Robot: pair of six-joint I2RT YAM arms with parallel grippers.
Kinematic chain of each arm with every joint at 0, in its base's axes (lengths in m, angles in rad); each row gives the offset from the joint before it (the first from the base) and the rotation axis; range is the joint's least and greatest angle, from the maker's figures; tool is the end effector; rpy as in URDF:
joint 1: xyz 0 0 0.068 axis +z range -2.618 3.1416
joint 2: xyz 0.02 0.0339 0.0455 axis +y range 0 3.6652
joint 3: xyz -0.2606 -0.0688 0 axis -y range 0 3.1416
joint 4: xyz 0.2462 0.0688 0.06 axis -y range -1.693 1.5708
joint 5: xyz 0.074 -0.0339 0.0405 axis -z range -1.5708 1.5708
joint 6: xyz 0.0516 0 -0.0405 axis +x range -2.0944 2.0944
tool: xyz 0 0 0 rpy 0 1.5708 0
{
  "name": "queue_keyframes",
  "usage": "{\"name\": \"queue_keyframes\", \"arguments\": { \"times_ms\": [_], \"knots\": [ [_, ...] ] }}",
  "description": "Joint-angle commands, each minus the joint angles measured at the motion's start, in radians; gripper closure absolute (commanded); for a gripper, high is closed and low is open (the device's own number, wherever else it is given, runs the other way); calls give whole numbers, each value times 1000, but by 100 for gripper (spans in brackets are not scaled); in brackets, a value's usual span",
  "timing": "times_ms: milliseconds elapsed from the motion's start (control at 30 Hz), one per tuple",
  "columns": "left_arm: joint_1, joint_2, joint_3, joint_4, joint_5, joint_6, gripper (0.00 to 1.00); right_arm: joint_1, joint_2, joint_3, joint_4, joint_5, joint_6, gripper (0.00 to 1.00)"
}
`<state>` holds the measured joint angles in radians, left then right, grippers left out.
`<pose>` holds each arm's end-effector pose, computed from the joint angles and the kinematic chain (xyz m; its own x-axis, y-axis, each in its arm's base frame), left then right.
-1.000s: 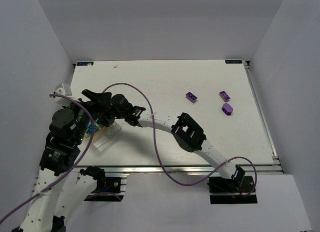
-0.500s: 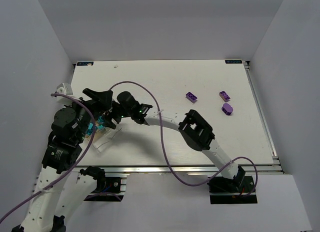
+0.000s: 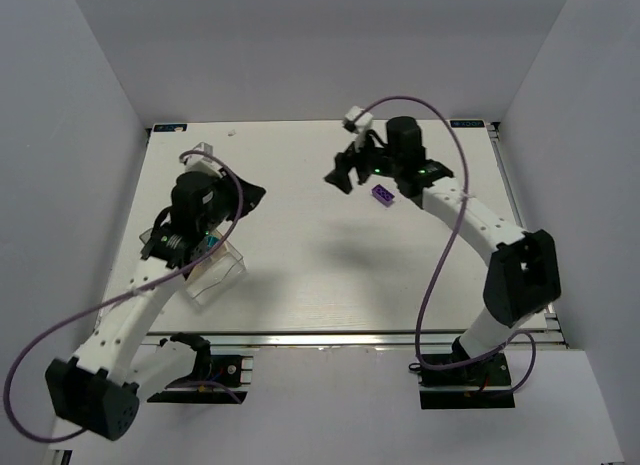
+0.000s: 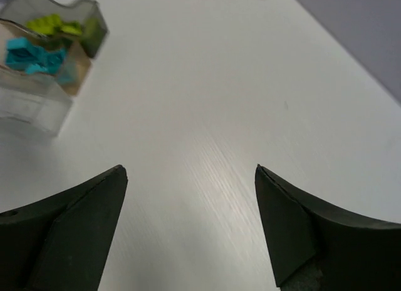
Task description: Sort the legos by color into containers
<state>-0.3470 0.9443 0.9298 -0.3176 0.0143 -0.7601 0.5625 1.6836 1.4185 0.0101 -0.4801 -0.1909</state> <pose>0.2188 -0.0799 0.3401 -0.4653 -0.5643 -0.6820 0.0444 0.7546 -0.6547 0.3413 0.2434 0.3356 -0.0480 -0.2292 -0.9722 -0.8761 0.4771 -0.0692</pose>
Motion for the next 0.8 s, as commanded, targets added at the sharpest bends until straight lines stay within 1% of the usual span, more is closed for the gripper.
{"name": "queue_keyframes", "arguments": {
  "times_ms": [0, 33, 67, 100, 133, 167, 200, 233, 267, 333, 367, 400, 467, 500, 533, 567, 600, 633, 667, 700, 733, 767],
  "knots": [
    [-6, 106, 59, 54, 108, -27, 65, -102, -94, -116, -154, 52, -2, 15],
    [-20, 182, 76, 51, 108, -37, 63, -172, -120, -136, -171, 58, 1, 18],
    [-30, 227, 122, 46, 105, -44, 59, -208, -158, -154, -211, 66, 5, 23],
    [-43, 272, 151, 11, 93, -51, 50, -239, -174, -179, -232, 67, 8, 33],
    [-68, 372, 183, -12, 73, -60, 46, -298, -188, -185, -254, 61, 13, 40],
    [-85, 422, 217, -32, 58, -67, 42, -327, -208, -193, -274, 48, 18, 46],
    [-98, 471, 284, -73, 46, -76, 35, -352, -219, -208, -300, 38, 24, 55],
    [-128, 566, 317, -90, 27, -96, 32, -396, -228, -219, -309, 29, 34, 59],
    [-142, 614, 386, -124, 21, -105, 31, -415, -249, -228, -315, 25, 44, 60],
    [-177, 707, 464, -158, 13, -140, 28, -449, -271, -265, -315, 23, 53, 60],
    [-190, 799, 507, -175, 13, -153, 26, -458, -294, -279, -308, 23, 59, 58],
    [-201, 847, 609, -223, 6, -162, 25, -469, -303, -306, -293, 28, 61, 49],
    [-230, 943, 722, -314, 0, -195, 22, -480, -317, -322, -285, 49, 62, 40],
    [-236, 1040, 777, -345, 1, -209, 22, -487, -317, -326, -285, 51, 61, 33],
    [-251, 1086, 896, -374, 0, -232, 21, -503, -314, -331, -291, 54, 61, 30],
    [-257, 1134, 958, -437, 0, -243, 21, -510, -305, -332, -294, 63, 61, 29],
    [-264, 1218, 1013, -461, 0, -257, 20, -521, -300, -334, -295, 66, 59, 27],
    [-273, 1252, 1109, -481, 0, -287, 20, -533, -294, -334, -300, 69, 53, 27],
    [-277, 1284, 1147, -501, 0, -300, 19, -538, -277, -340, -297, 69, 44, 27],
    [-279, 1327, 1171, -499, 18, -312, 19, -538, -268, -339, -300, 58, 0, 26],
    [-282, 1338, 1188, -489, 22, -335, 19, -538, -254, -337, -306, 35, -30, 26],
    [-282, 1343, 1186, -471, 24, -347, 19, -538, -222, -328, -315, -24, -60, 26]
  ]
}}
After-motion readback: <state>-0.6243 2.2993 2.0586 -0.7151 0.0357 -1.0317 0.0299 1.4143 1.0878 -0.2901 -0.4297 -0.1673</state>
